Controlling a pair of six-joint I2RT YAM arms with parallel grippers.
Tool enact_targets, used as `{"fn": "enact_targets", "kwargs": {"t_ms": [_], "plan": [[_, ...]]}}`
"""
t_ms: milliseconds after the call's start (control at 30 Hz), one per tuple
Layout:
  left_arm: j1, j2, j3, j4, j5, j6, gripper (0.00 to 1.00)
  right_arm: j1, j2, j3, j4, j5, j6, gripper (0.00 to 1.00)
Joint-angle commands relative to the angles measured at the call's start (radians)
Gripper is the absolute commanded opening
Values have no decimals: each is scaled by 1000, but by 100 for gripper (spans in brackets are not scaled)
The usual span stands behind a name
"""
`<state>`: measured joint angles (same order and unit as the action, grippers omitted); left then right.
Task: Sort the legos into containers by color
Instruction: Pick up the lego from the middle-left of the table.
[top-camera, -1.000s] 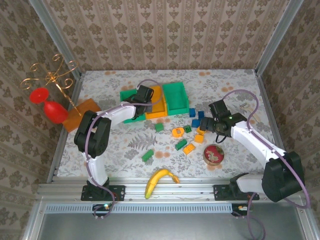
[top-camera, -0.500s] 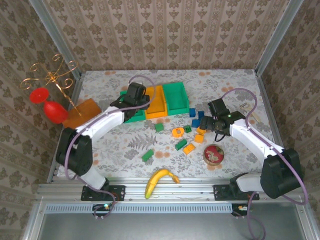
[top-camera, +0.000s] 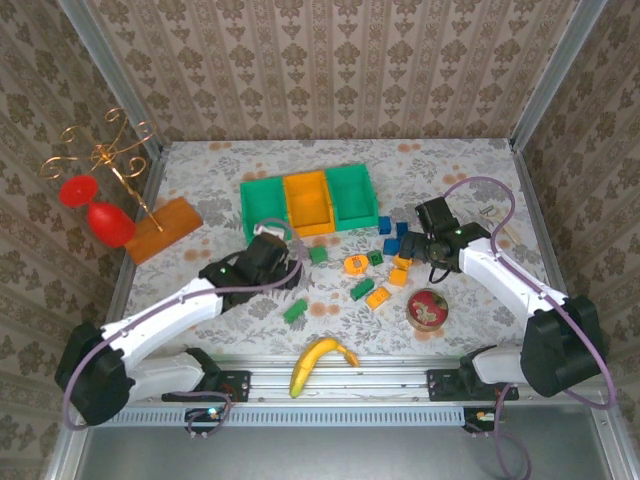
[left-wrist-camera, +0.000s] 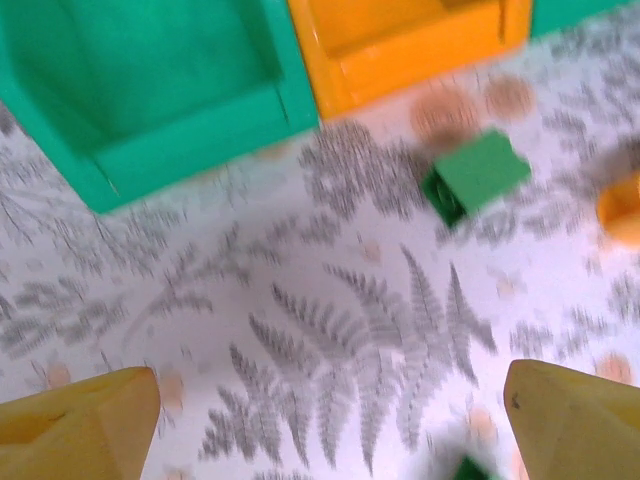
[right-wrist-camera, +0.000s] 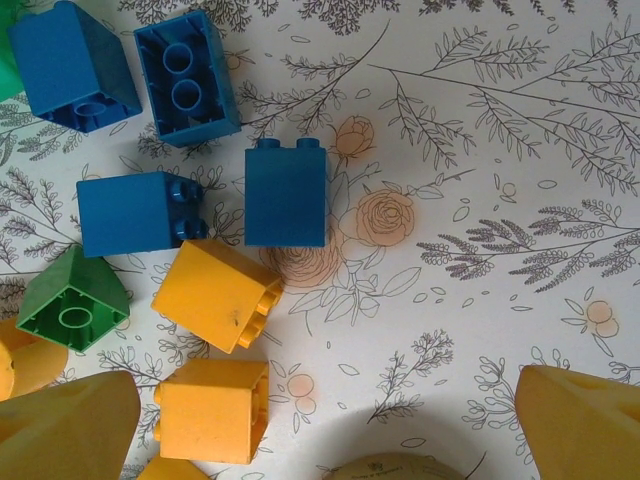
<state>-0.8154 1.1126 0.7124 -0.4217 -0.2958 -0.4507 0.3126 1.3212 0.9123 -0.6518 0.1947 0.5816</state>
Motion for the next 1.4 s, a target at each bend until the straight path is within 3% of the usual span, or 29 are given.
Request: {"fn": "enact_targets", "kwargs": {"t_ms": [0, 333, 800, 1167, 1367], "plan": [[-61, -75, -70, -72, 2, -54, 90, 4, -36, -17, 9, 28, 28, 98], [-204, 39, -105, -60, 55, -44, 90, 3, -60, -39, 23, 36, 58, 100], [-212, 288, -41, -37, 47, -21, 88, -2, -105, -58, 12, 74, 63, 100], [-175, 358, -40, -25, 70, -31, 76, -5, -98, -52, 20, 76, 70, 100], [-148, 373, -51, 1, 85, -35, 61, -5, -97, -52, 26, 76, 70, 100]]}}
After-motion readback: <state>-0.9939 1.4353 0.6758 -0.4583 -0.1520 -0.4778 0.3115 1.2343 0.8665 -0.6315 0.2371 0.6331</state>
